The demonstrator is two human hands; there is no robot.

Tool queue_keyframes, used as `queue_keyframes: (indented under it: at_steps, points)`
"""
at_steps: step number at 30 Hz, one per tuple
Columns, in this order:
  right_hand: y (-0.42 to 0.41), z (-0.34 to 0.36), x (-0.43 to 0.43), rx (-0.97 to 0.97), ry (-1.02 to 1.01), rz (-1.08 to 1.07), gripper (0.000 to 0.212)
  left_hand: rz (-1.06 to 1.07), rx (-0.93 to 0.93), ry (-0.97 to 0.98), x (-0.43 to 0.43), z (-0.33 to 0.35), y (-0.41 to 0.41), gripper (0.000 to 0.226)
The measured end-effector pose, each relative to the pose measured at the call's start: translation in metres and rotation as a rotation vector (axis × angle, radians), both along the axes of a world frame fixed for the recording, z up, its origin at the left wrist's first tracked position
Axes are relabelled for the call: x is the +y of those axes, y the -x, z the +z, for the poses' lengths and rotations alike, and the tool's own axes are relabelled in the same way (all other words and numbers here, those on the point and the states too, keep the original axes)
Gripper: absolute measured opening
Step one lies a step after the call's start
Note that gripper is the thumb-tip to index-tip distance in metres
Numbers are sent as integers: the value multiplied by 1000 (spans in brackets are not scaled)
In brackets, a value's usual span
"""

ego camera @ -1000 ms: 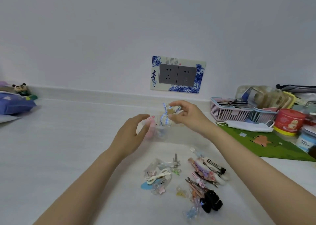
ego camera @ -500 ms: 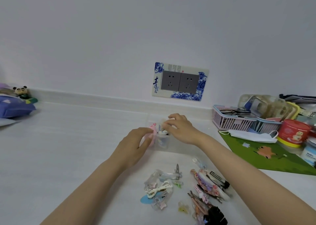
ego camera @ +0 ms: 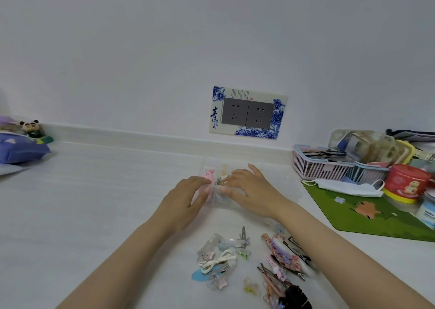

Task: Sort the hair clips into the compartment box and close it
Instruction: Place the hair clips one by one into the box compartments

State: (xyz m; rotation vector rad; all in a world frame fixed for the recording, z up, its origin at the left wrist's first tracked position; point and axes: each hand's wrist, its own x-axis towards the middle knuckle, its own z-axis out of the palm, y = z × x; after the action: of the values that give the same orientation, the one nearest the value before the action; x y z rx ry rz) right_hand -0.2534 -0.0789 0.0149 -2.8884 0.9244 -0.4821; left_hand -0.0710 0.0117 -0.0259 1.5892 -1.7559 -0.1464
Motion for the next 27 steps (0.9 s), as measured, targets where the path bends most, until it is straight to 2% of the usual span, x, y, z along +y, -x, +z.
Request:
queue_keyframes:
  at_steps: [4,6,12,15,18,20,22,24,27]
  points:
    - [10,-8,2,-127,78,-9,50,7,-25,-2,-2,0,0,47]
    - [10,-8,3,-106,42,-11,41,8,-37,-1,-2,0,0,47]
    - [5,-1,13,-67,-25,2,35,-5,-62,27,6,9,-2,58]
    - [16,-2,29,-259,-45,21,37,-19,-11,69,16,27,1,37]
    - [29,-4,50,-479,-318,39,27,-110,54,-174,29,44,7,22]
    - [34,-9,58,-424,-478,59,16,-143,-22,-396,39,44,9,27]
    - [36,-15,62,-297,-540,64,15,-129,-113,-534,47,39,10,32]
    - [34,-17,64,-246,-564,57,16,-101,-157,-600,51,35,12,35]
    - [33,-18,66,-285,-551,63,17,-91,-161,-615,55,32,12,27]
